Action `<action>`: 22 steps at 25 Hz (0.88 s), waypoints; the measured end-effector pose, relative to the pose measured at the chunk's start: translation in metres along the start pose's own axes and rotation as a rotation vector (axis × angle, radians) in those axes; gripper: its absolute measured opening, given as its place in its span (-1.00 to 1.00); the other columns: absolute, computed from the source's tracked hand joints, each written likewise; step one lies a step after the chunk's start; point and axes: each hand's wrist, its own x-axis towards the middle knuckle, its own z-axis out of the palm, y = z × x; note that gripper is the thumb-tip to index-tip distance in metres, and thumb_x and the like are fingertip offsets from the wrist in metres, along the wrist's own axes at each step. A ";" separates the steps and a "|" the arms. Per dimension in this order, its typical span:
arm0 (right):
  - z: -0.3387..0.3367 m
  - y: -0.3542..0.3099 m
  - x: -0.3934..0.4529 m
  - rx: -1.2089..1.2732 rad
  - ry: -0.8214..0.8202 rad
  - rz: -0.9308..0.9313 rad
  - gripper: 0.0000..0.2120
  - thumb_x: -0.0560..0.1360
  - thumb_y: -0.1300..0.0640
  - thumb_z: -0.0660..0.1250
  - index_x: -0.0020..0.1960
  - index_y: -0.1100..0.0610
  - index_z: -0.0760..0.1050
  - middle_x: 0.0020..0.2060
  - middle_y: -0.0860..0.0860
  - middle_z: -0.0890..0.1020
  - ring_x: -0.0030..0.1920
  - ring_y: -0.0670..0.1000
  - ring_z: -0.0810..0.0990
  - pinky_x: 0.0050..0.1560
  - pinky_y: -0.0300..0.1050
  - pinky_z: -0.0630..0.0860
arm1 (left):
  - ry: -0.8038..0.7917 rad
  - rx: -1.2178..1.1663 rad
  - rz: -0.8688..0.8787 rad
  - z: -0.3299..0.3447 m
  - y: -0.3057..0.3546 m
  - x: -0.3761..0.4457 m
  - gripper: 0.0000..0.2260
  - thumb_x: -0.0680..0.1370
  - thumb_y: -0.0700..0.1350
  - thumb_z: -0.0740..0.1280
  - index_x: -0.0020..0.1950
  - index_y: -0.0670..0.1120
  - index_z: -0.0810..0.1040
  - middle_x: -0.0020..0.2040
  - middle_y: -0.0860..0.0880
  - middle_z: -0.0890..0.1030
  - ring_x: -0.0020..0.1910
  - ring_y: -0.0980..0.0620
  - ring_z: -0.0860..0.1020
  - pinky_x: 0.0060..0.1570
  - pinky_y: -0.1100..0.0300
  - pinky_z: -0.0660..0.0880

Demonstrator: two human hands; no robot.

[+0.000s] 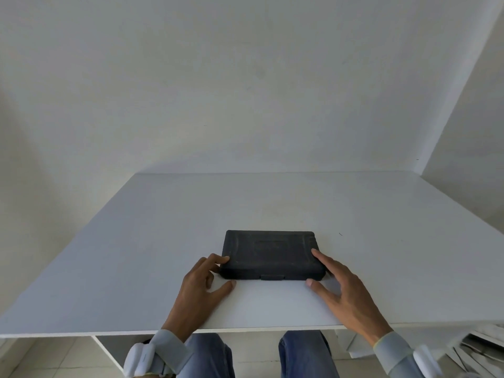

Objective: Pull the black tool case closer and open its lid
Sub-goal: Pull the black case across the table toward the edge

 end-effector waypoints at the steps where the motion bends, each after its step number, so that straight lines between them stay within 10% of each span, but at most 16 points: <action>1: 0.001 0.000 0.000 -0.003 0.004 -0.007 -0.36 0.49 -0.36 0.35 0.52 -0.47 0.22 0.38 -0.46 0.38 0.40 -0.23 0.42 0.47 -0.19 0.37 | -0.048 -0.009 -0.013 -0.004 -0.003 0.005 -0.56 0.49 0.11 0.57 0.27 0.34 0.46 0.05 0.13 0.60 -0.08 0.09 0.51 -0.10 0.46 0.45; 8: 0.004 -0.001 0.000 -0.042 0.041 -0.022 -0.33 0.49 -0.34 0.35 0.57 -0.34 0.29 0.34 -0.50 0.38 0.37 -0.23 0.48 0.41 -0.25 0.39 | -0.395 0.121 -0.086 -0.019 -0.009 0.066 0.26 0.14 0.47 0.60 0.64 0.35 -0.09 0.64 0.12 0.16 0.48 -0.08 0.28 0.52 -0.22 0.28; 14: 0.009 0.002 0.000 -0.078 0.065 -0.003 -0.35 0.55 -0.22 0.43 0.58 -0.36 0.28 0.34 -0.51 0.39 0.37 -0.21 0.50 0.41 -0.18 0.43 | -0.380 0.133 0.063 -0.006 -0.021 0.070 0.11 0.21 0.52 0.54 0.61 0.34 0.04 0.50 0.28 0.27 0.28 0.47 0.22 0.41 -0.03 0.35; 22: 0.015 -0.010 0.007 -0.364 0.262 -0.146 -0.22 0.40 -0.20 0.59 0.56 -0.16 0.39 0.55 0.02 0.35 0.53 0.07 0.36 0.44 0.17 0.42 | -0.259 0.084 0.077 -0.007 -0.018 0.063 0.01 0.23 0.53 0.52 0.59 0.28 0.24 0.40 0.27 0.44 0.16 0.28 0.42 0.18 0.13 0.45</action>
